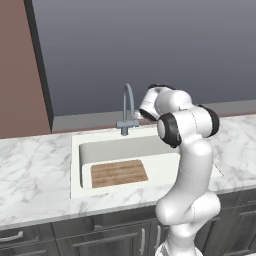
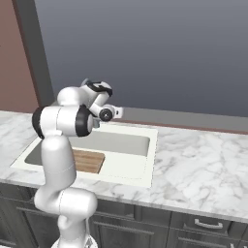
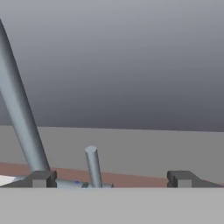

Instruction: Turn on the sink faucet with hot water and rinse the cutting board for ten seconds, then turn off the faucet. Push the cutting board to reach the water if necessary.

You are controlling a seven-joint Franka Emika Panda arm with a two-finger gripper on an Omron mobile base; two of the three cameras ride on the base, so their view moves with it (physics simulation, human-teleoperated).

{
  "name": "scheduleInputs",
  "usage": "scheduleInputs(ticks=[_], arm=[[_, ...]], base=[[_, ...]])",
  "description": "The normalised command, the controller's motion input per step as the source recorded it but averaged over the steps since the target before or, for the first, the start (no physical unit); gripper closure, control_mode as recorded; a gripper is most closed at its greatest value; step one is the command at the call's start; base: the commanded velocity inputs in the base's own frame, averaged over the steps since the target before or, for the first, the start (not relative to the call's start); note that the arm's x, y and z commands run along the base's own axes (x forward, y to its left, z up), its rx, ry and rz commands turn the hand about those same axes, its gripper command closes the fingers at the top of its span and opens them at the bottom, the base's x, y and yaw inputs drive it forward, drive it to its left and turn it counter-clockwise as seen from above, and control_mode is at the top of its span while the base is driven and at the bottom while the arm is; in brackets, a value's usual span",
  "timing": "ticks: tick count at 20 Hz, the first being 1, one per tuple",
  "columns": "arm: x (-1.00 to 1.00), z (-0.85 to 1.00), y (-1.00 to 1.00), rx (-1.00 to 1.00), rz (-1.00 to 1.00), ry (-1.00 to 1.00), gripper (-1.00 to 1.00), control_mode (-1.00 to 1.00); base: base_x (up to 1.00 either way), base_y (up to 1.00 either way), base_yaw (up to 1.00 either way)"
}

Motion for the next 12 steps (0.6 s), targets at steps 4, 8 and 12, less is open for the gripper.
scheduleInputs(ticks=[4,8,12], arm=[[0.08,-0.11,0.10,0.00,0.00,0.00,-1.00,-1.00],[0.11,-0.08,0.10,0.00,0.00,0.00,-1.00,-1.00],[0.11,-0.07,0.12,0.00,0.00,0.00,-1.00,-1.00]], base=[[0.00,0.00,0.00],[0.00,0.00,0.00],[0.00,0.00,0.00]])
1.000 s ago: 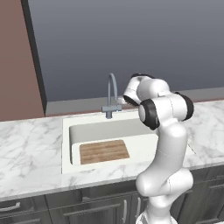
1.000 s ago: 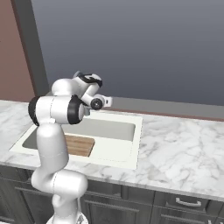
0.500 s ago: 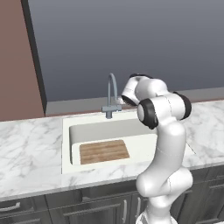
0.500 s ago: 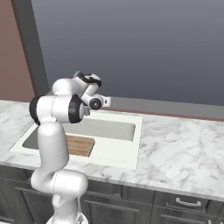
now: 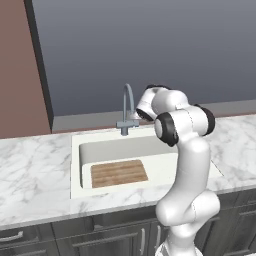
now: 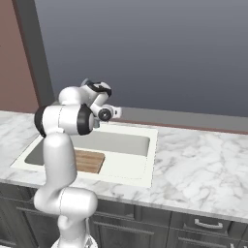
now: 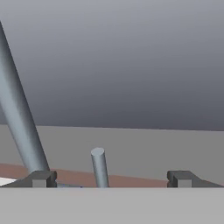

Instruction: Turn on the sink faucet with hot water and rinse the cutting board for ten seconds, then turn off the faucet. Push the cutting board to reach the water if necessary.

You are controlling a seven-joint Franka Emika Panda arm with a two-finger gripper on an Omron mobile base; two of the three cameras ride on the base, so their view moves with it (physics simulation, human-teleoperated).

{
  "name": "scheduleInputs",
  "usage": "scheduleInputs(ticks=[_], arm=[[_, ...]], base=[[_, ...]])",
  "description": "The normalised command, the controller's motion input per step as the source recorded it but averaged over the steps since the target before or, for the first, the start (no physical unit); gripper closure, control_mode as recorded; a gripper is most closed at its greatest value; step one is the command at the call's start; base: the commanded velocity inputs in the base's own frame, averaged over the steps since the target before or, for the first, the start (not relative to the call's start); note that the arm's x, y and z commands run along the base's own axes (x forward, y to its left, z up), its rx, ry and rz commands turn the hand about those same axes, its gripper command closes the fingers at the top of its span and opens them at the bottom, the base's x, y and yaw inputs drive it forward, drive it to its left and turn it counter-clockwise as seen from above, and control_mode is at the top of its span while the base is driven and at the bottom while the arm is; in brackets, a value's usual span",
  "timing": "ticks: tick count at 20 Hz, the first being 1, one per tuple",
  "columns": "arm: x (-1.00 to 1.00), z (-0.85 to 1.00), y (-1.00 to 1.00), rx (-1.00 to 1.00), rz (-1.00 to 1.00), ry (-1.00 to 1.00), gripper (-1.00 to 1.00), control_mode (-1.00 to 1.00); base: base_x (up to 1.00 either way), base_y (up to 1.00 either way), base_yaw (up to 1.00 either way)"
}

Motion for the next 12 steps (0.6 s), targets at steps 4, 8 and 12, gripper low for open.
scheduleInputs(ticks=[4,8,12], arm=[[0.12,-0.04,0.10,0.00,0.00,0.00,-1.00,-1.00],[0.12,0.00,0.05,0.00,0.00,0.00,-1.00,-1.00],[0.09,0.00,0.00,0.00,0.00,0.00,-1.00,-1.00]], base=[[0.00,0.00,0.00],[0.00,0.00,0.00],[0.00,0.00,0.00]])
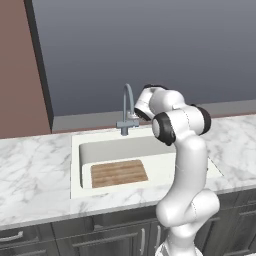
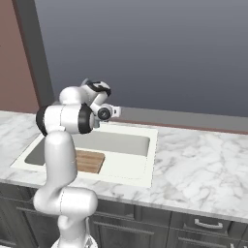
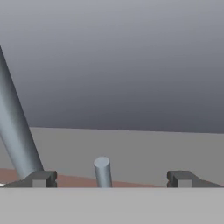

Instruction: Turn on the sink faucet with hot water and rinse the cutting board for ten seconds, then turn off the faucet. Push the cutting board to reach the water if necessary.

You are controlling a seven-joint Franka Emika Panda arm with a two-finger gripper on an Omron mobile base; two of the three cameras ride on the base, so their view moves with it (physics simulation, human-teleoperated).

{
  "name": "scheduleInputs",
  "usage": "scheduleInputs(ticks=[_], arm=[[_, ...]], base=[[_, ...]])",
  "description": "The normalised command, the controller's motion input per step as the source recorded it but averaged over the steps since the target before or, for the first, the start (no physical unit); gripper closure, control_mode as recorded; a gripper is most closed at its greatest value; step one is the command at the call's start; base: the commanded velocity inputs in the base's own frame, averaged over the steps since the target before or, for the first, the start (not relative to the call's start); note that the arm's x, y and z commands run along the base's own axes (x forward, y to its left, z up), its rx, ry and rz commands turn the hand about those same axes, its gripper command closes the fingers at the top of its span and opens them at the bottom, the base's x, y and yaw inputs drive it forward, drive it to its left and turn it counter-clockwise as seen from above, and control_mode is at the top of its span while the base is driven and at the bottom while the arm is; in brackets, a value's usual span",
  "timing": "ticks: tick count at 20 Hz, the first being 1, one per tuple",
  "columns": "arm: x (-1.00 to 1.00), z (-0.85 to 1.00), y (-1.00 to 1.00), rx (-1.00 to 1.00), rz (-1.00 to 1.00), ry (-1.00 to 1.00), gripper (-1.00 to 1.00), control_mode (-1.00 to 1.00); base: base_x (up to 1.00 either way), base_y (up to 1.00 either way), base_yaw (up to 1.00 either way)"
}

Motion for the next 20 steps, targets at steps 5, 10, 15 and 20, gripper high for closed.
scheduleInputs(ticks=[5,10,15,20], arm=[[0.11,0.00,0.00,0.00,0.00,0.00,-1.00,-1.00],[0.10,0.00,0.00,0.00,0.00,0.00,-1.00,-1.00],[0.10,-0.01,0.00,0.00,0.00,0.00,-1.00,-1.00],[0.10,-0.03,0.00,0.00,0.00,0.00,-1.00,-1.00]], base=[[0.00,0.00,0.00],[0.00,0.00,0.00],[0.00,0.00,0.00],[0.00,0.00,0.00]])
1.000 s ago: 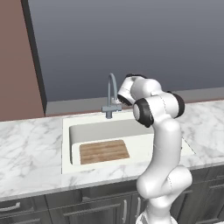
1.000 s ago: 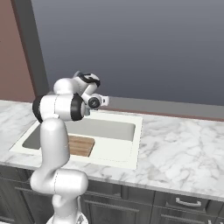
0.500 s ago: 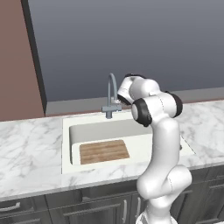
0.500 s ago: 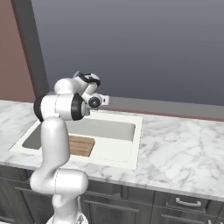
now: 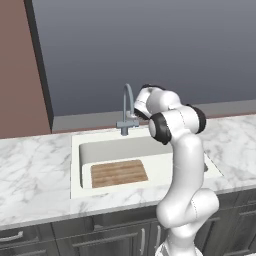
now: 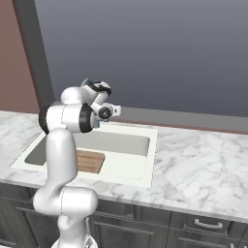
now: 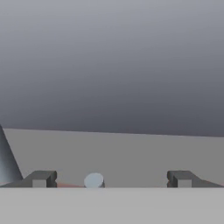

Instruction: Turn on the sink faucet with hot water and rinse the cutting board for ten seconds, then turn off the faucet. Push the cutting board to reach the water if necessary.

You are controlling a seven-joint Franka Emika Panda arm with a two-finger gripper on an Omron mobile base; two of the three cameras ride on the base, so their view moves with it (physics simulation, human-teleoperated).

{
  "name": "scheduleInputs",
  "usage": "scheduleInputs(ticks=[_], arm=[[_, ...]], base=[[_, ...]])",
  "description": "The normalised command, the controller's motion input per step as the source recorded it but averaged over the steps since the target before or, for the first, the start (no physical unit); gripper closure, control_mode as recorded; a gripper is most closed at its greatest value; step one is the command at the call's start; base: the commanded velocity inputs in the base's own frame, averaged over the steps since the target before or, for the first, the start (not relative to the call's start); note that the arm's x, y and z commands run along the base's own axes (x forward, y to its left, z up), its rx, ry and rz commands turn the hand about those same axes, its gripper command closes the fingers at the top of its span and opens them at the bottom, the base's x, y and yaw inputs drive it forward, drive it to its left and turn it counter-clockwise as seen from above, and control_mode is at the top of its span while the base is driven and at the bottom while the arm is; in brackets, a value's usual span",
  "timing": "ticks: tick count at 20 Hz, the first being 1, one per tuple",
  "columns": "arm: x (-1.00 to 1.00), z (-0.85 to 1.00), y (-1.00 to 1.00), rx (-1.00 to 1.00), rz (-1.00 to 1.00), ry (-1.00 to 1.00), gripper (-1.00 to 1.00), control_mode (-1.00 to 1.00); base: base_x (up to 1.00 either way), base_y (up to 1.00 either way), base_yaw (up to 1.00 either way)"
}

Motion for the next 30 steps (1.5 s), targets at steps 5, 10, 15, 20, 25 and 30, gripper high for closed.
scheduleInputs(ticks=[5,10,15,20,25,30], arm=[[0.09,-0.04,0.00,0.00,0.00,0.00,-1.00,-1.00],[0.03,-0.06,0.00,0.00,0.00,0.00,-1.00,-1.00],[0.00,-0.06,0.00,0.00,0.00,0.00,-1.00,-1.00],[0.00,-0.05,0.00,0.00,0.00,0.00,-1.00,-1.00],[0.00,-0.05,0.00,0.00,0.00,0.00,-1.00,-1.00],[0.00,-0.09,0.00,0.00,0.00,0.00,-1.00,-1.00]], base=[[0.00,0.00,0.00],[0.00,0.00,0.00],[0.00,0.00,0.00],[0.00,0.00,0.00],[0.00,0.00,0.00],[0.00,0.00,0.00]])
